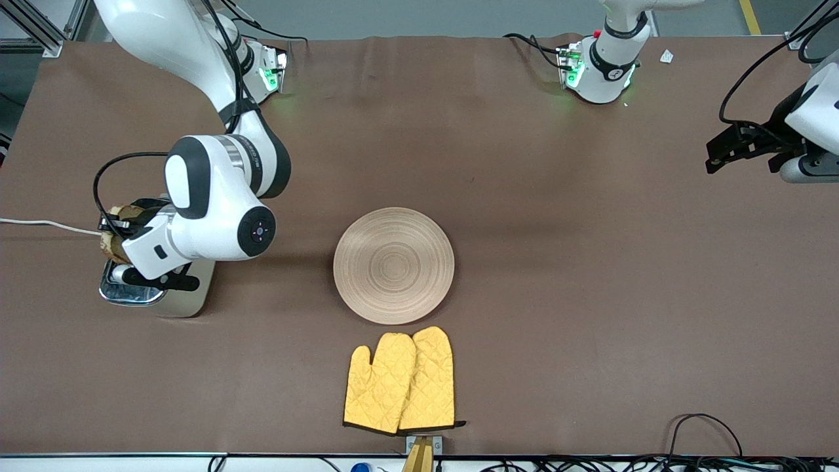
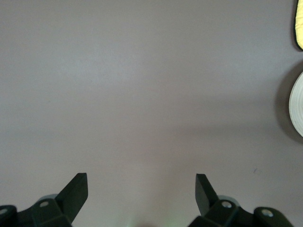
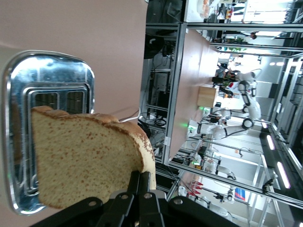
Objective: Move plate and put bread in toaster
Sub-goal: 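Lower the bread into the toaster slot with the right gripper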
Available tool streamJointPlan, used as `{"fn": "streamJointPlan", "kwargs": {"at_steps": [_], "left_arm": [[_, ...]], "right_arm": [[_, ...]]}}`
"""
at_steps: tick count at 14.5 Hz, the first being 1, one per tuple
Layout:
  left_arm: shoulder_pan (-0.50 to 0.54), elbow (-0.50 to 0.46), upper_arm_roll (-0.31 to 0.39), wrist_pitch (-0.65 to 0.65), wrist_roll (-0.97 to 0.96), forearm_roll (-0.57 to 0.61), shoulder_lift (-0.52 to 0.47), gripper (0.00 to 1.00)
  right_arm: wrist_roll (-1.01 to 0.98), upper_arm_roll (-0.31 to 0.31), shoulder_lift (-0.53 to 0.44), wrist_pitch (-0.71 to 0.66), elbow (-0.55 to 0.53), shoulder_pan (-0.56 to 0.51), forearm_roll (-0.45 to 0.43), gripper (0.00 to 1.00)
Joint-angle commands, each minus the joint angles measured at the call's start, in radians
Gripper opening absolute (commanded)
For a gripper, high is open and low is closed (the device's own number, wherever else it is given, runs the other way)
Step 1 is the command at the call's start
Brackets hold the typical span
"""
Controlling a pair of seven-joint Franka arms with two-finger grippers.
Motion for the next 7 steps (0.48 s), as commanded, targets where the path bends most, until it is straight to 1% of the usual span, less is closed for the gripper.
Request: {"fn": "streamJointPlan", "kwargs": {"at_steps": [1, 5, 7], "left_arm": [[0.001, -0.016, -0.002, -0.022, 0.009, 0.011, -0.039, 1.00], [0.001, -0.081, -0.003, 0.009, 0.007, 0.009, -0.083, 1.00], [0.001, -0.089, -0.002, 0.014, 0.006, 0.009, -0.089, 1.00]], "right_arm": [[-0.004, 0.011, 0.000, -0.001, -0.028, -0.030, -0.045, 0.00], [0.008, 0.011, 0.001, 0.025, -0.068, -0.052, -0.047, 0.00], [0.022, 0.011, 0.001, 0.032, -0.078, -0.053, -0.045, 0.00]]}}
